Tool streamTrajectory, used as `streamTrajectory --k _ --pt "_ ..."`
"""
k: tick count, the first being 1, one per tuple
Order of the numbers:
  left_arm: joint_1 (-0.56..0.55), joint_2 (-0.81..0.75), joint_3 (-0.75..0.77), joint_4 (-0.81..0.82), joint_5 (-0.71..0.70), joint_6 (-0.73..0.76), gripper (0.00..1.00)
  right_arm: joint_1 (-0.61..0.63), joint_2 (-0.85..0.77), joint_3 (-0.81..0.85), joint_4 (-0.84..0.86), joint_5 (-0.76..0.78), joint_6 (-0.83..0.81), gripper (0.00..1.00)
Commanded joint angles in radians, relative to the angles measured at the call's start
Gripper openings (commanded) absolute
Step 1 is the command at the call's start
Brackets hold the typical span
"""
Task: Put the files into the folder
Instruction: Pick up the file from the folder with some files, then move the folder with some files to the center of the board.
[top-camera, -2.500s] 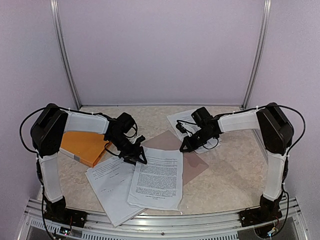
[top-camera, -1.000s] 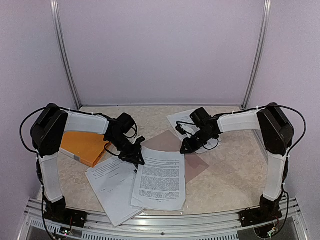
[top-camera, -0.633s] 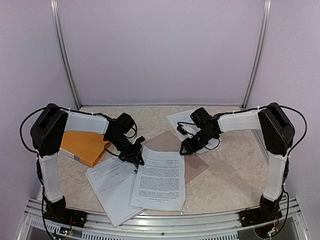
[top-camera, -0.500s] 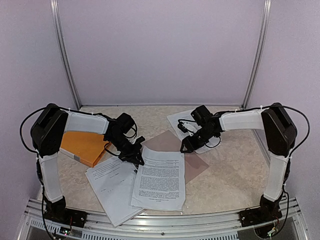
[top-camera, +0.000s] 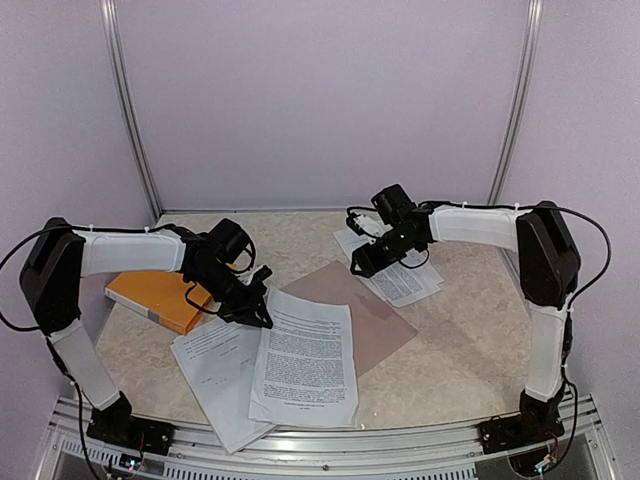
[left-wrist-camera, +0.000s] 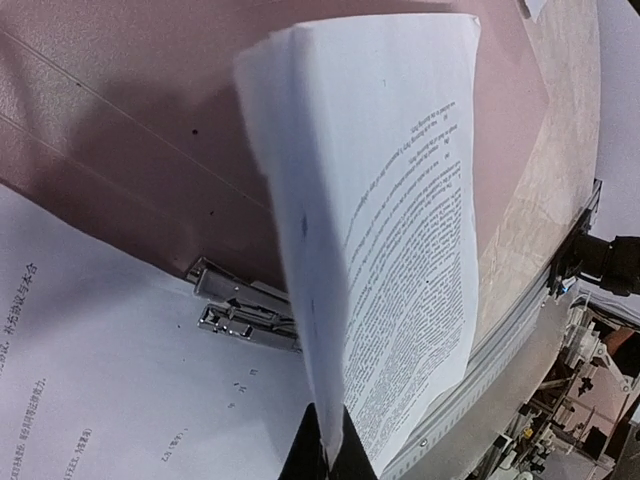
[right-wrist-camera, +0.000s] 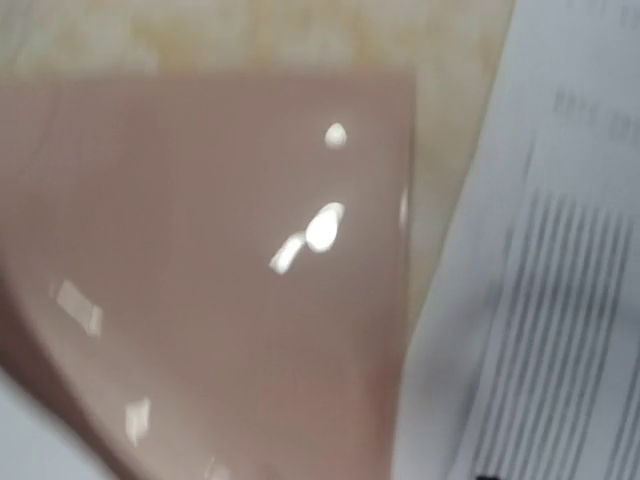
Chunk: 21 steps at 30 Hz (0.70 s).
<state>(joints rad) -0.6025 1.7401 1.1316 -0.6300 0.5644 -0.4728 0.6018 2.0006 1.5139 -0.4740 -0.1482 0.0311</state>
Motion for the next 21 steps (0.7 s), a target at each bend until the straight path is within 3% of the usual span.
streamTrajectory --k 1,14,21 --pt "-0.009 -0.058 -0.062 -0.032 -0.072 -0.062 0.0 0.009 0.117 0.131 -0.029 0.016 -0.046 0.66" --pt "-0.021 -0.18 -0.192 -0.051 -0.143 -0.191 0.0 0.009 0.397 0.528 -0.104 -0.083 -0.169 0.64" --pt "-0.023 -0.165 -0.195 -0.032 -0.143 -0.19 0.0 0.022 0.458 0.584 -0.068 -0.114 -0.205 0.71"
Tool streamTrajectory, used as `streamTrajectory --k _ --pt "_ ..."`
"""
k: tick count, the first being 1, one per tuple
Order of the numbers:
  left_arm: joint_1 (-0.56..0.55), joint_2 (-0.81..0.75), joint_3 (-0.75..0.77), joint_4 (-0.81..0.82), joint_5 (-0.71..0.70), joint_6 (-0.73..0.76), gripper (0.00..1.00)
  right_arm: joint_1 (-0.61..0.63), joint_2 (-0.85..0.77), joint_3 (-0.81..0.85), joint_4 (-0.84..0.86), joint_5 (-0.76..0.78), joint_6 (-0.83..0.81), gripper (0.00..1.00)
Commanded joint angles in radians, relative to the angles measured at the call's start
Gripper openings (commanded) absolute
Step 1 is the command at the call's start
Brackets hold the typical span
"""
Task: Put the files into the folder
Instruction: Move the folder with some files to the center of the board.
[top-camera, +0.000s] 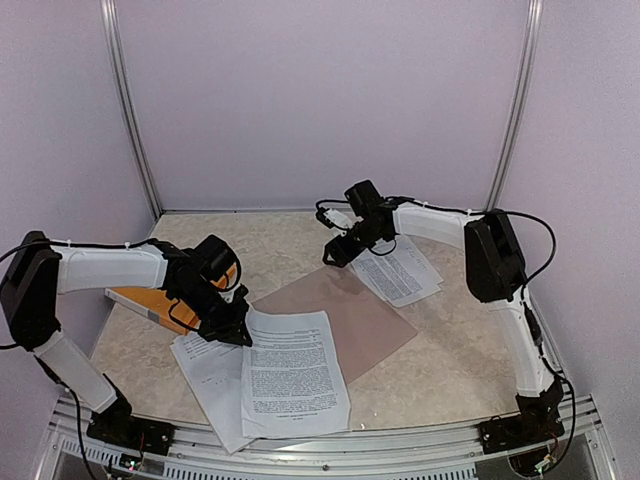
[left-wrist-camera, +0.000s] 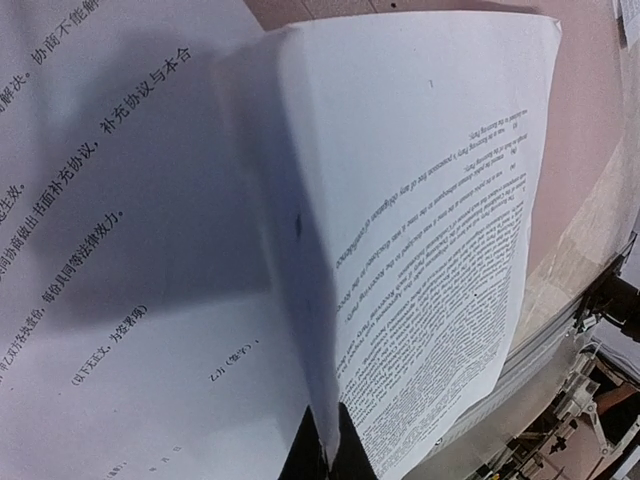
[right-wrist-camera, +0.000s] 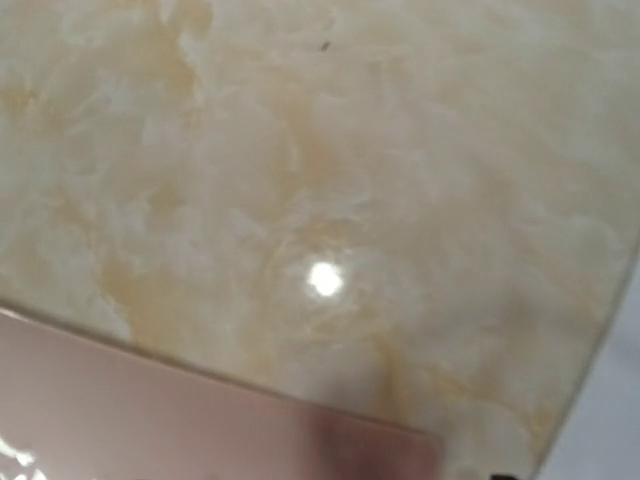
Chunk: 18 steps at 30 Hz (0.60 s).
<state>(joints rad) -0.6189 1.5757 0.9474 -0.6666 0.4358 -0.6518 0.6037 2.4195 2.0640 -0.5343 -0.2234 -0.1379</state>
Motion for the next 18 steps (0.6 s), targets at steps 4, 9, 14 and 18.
streamTrajectory --k 4,9,14,18 --pt "-0.008 0.012 -0.012 0.013 -0.016 -0.007 0.0 0.027 0.094 0.097 -0.02 -0.072 -0.034 0.71" --pt "-0.008 0.029 -0.013 0.02 -0.022 -0.006 0.0 0.029 0.142 0.137 -0.016 -0.112 -0.021 0.69" --pt "-0.009 0.042 -0.002 0.023 -0.02 0.001 0.0 0.028 0.156 0.13 -0.034 -0.117 -0.001 0.68" --pt "-0.01 0.051 0.007 0.018 -0.024 0.009 0.0 0.028 0.156 0.121 -0.074 -0.087 0.031 0.66"
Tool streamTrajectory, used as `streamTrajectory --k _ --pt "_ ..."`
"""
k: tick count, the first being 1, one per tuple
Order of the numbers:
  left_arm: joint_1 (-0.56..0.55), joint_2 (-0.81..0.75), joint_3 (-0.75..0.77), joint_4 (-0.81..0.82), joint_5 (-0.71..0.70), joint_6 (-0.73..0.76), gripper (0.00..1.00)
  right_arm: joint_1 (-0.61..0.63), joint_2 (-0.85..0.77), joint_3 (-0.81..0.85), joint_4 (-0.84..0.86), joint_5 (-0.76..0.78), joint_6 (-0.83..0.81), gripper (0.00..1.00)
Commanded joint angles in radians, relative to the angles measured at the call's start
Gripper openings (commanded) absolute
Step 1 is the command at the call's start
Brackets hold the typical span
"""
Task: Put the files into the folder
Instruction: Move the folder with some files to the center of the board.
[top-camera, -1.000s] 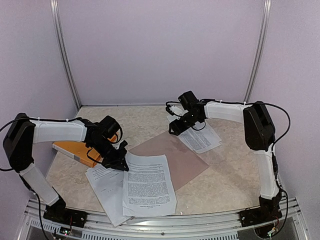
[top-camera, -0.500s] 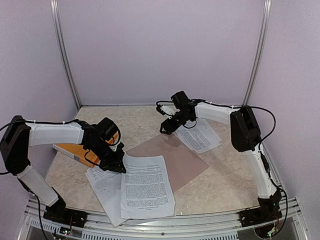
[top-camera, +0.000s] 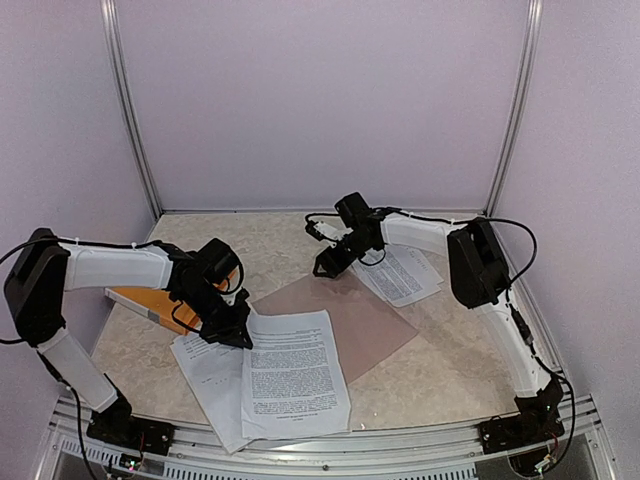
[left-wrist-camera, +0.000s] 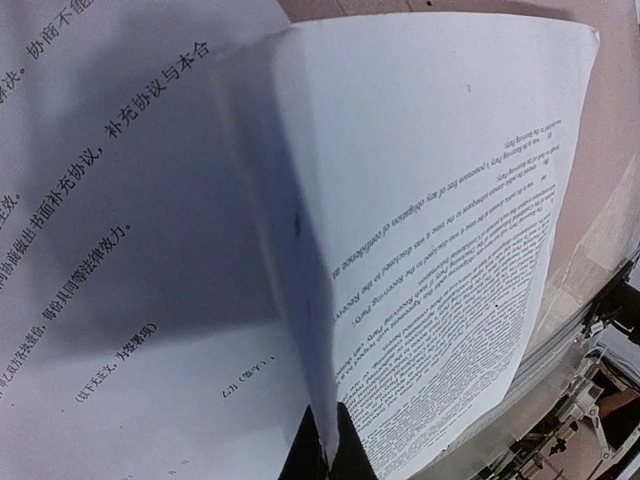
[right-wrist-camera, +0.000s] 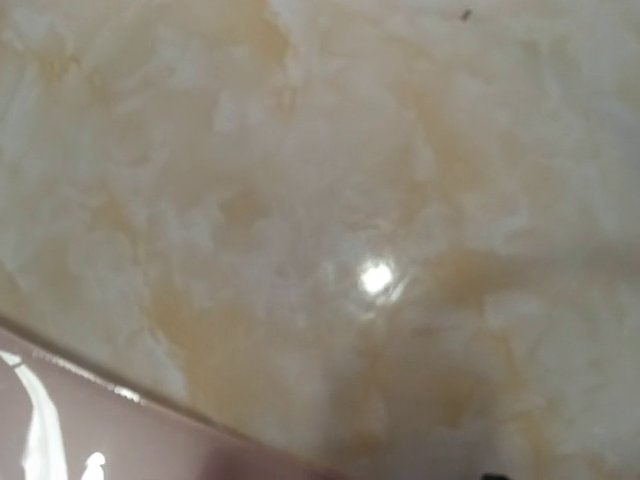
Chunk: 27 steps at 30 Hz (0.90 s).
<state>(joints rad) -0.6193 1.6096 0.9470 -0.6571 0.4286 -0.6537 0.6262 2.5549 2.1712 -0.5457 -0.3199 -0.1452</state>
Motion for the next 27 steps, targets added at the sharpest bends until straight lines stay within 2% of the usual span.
streamTrajectory --k 1,13,19,24,27 --pt "-0.01 0.019 0.008 0.005 -0.019 0.012 0.0 0.006 0.014 0.003 -0.074 0.022 0.048 0.66" --pt "-0.011 0.03 0.021 -0.024 -0.048 0.022 0.0 -0.024 -0.203 -0.339 -0.09 0.105 0.106 0.6" --pt "-0.011 0.04 0.017 -0.031 -0.033 -0.003 0.0 -0.029 -0.326 -0.566 -0.059 0.142 0.121 0.58" --pt "-0.011 0.011 -0.006 -0.049 -0.016 -0.03 0.0 -0.028 -0.45 -0.722 -0.027 0.177 0.129 0.58" --pt "-0.013 -0.028 -0.017 -0.065 -0.003 -0.052 0.0 -0.015 -0.543 -0.795 0.041 0.173 0.088 0.64"
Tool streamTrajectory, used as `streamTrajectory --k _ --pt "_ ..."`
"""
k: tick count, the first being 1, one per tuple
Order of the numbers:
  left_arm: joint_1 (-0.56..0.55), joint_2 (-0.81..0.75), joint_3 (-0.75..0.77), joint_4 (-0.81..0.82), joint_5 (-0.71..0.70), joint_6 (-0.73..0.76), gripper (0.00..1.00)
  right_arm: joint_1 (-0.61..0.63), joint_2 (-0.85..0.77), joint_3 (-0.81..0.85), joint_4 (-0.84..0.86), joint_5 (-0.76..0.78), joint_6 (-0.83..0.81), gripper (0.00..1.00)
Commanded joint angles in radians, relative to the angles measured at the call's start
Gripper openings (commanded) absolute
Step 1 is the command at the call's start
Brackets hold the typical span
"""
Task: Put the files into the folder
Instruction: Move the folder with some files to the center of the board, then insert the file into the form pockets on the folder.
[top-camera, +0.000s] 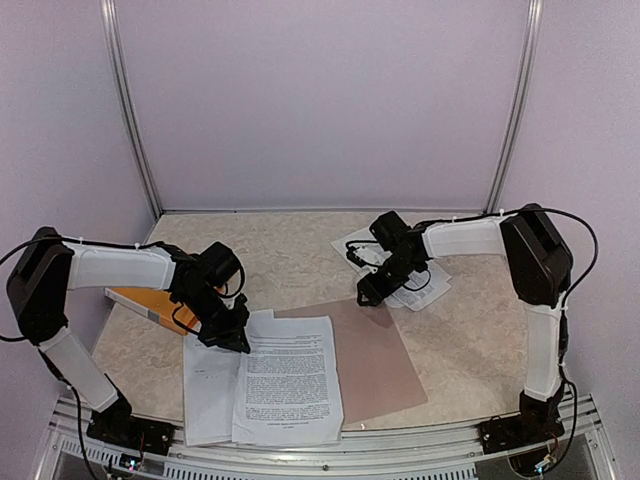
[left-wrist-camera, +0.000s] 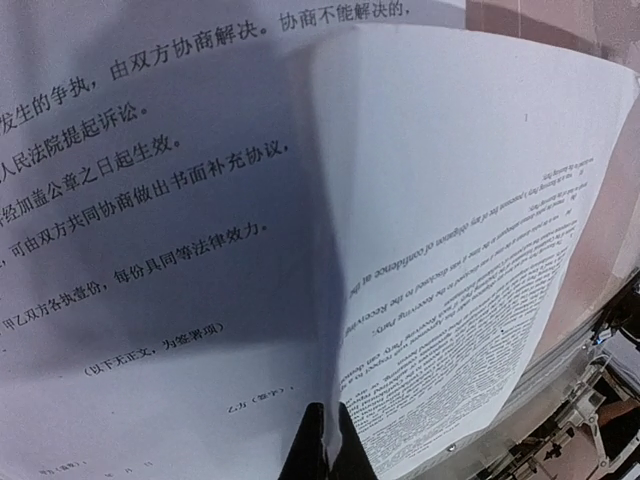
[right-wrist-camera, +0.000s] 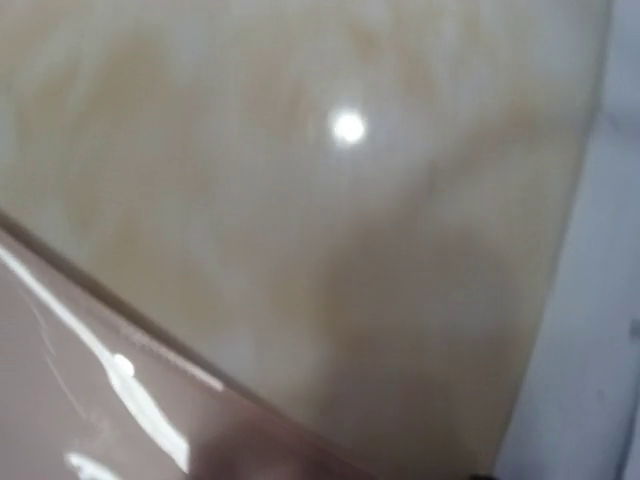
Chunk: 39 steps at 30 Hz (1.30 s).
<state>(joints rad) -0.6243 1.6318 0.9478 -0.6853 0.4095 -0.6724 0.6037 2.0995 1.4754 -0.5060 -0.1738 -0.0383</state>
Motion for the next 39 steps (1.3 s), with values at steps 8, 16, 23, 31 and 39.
streamTrajectory --k 8,16,23,31,39 --pt "-0.015 -0.15 0.005 -0.127 0.021 -0.071 0.0 0.11 -0.151 -0.093 0.015 0.078 -0.128 0.86" --pt "-0.015 -0.21 0.001 -0.201 0.0 -0.092 0.0 0.219 -0.104 -0.075 0.028 0.118 -0.202 0.91" --pt "-0.014 -0.25 -0.033 -0.214 -0.003 -0.108 0.0 0.255 -0.039 -0.017 -0.001 0.159 -0.237 0.91" --pt "-0.013 -0.259 -0.057 -0.205 -0.003 -0.102 0.0 0.257 0.007 0.01 -0.012 0.106 -0.287 0.91" --pt "-0.005 -0.257 -0.068 -0.196 0.002 -0.089 0.0 0.257 0.033 0.029 0.01 0.029 -0.324 0.92"
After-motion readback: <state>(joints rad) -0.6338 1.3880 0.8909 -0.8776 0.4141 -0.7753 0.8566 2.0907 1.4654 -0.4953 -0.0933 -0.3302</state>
